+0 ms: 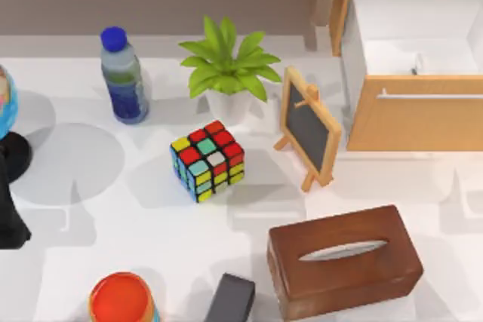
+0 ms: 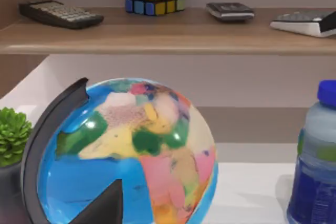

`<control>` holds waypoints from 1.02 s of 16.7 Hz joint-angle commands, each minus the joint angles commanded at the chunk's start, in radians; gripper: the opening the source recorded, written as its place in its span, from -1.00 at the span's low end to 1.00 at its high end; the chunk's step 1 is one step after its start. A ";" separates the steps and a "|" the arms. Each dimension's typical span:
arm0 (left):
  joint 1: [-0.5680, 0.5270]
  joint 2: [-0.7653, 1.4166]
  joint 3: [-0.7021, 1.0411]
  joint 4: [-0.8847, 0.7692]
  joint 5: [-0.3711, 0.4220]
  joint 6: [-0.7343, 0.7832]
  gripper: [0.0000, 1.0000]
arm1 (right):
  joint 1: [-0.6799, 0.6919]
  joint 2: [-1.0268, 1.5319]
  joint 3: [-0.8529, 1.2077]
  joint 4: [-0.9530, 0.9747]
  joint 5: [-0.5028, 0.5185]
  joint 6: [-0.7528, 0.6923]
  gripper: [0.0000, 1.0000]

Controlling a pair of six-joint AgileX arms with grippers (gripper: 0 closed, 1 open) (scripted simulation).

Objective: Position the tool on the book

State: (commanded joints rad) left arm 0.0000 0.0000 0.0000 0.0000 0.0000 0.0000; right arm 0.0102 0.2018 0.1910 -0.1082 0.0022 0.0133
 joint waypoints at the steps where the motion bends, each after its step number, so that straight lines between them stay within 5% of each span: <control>1: 0.000 0.000 0.000 0.000 0.000 0.000 1.00 | 0.004 0.065 0.060 -0.035 0.001 0.004 1.00; 17: 0.000 0.000 0.000 0.000 0.000 0.000 1.00 | 0.095 1.578 1.428 -0.842 0.012 0.095 1.00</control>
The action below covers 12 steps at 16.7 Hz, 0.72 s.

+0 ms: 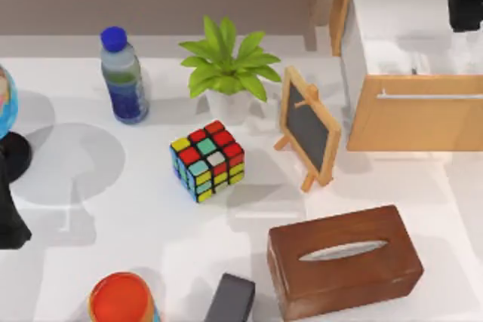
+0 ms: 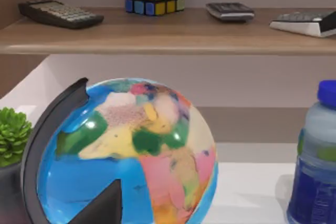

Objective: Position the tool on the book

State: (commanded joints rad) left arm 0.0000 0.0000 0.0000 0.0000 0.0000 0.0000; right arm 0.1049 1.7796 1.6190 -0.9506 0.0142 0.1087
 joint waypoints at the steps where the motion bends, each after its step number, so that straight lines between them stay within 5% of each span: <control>1: 0.000 0.000 0.000 0.000 0.000 0.000 1.00 | 0.005 0.090 0.081 -0.047 0.001 0.005 1.00; 12: 0.000 0.000 0.000 0.000 0.000 0.000 1.00 | 0.029 0.649 0.616 -0.328 0.003 0.043 1.00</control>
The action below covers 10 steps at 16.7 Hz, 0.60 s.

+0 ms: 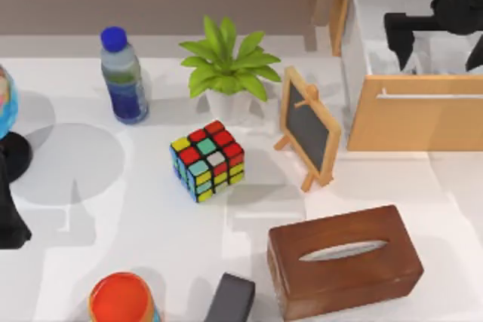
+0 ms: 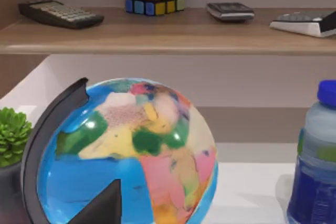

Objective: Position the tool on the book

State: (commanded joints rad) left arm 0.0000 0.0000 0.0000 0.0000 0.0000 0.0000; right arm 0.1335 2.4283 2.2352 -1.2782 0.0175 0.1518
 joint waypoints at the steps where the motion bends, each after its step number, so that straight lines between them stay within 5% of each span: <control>1: 0.000 0.000 0.000 0.000 0.000 0.000 1.00 | 0.000 0.000 0.000 0.000 0.000 0.000 1.00; 10: 0.000 0.000 0.000 0.000 0.000 0.000 1.00 | -0.003 -0.018 -0.042 0.025 0.000 -0.003 1.00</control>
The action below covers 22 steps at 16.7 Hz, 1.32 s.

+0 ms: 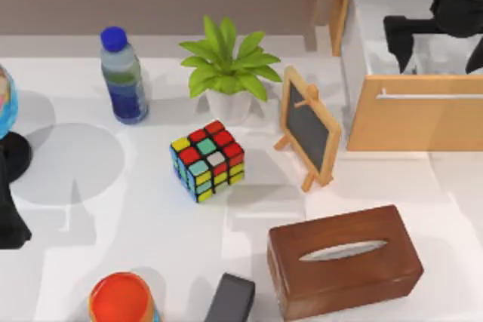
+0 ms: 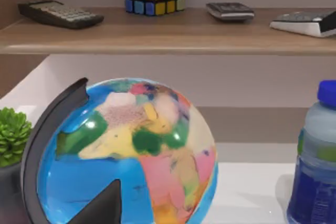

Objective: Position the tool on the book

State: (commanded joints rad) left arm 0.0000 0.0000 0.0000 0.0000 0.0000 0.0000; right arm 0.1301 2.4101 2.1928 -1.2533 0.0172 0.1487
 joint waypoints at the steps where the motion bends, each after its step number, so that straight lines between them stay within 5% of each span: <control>1: 0.000 0.000 0.000 0.000 0.000 0.000 1.00 | 0.001 -0.005 -0.015 0.010 0.000 0.000 1.00; 16: 0.000 0.000 0.000 0.000 0.000 0.000 1.00 | 0.003 0.057 -0.085 0.141 0.001 0.003 1.00; 22: 0.000 0.000 0.000 0.000 0.000 0.000 1.00 | 0.003 0.057 -0.085 0.141 0.001 0.003 0.10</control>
State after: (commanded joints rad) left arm 0.0000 0.0000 0.0000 0.0000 0.0000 0.0000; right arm 0.1331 2.4669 2.1080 -1.1123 0.0180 0.1517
